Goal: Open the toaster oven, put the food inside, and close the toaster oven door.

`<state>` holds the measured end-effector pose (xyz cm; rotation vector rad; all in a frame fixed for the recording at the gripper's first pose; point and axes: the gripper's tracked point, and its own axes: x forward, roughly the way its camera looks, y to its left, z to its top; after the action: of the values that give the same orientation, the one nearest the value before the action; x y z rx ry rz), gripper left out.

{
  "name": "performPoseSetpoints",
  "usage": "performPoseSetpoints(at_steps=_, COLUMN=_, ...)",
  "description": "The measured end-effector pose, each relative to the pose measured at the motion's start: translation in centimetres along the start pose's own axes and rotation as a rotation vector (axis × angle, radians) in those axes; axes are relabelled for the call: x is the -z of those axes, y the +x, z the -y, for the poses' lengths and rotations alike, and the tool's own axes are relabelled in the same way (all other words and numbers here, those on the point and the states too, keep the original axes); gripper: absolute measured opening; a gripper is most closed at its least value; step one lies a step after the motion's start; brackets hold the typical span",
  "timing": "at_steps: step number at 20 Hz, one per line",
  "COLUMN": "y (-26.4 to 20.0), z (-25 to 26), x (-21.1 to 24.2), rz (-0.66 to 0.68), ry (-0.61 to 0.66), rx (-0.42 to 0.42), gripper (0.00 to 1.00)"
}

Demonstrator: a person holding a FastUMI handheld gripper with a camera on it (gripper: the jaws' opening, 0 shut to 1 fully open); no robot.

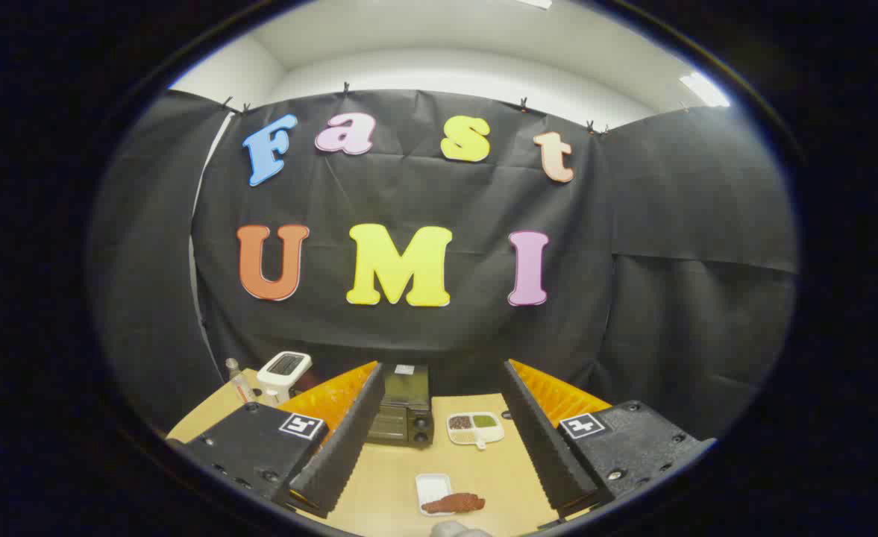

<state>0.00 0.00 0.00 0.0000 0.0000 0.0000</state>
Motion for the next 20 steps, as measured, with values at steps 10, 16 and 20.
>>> performPoseSetpoints(at_steps=10, y=4.7, z=-3.3, x=2.1, rz=-0.013, ry=0.010, rx=-0.001, gripper=1.00)
performPoseSetpoints(at_steps=16, y=10.8, z=-7.3, x=7.0, rz=-0.070, ry=0.019, rx=-0.023, gripper=1.00)
performPoseSetpoints(at_steps=20, y=16.0, z=-10.5, x=11.0, rz=-0.129, ry=0.018, rx=-0.044, gripper=1.00)
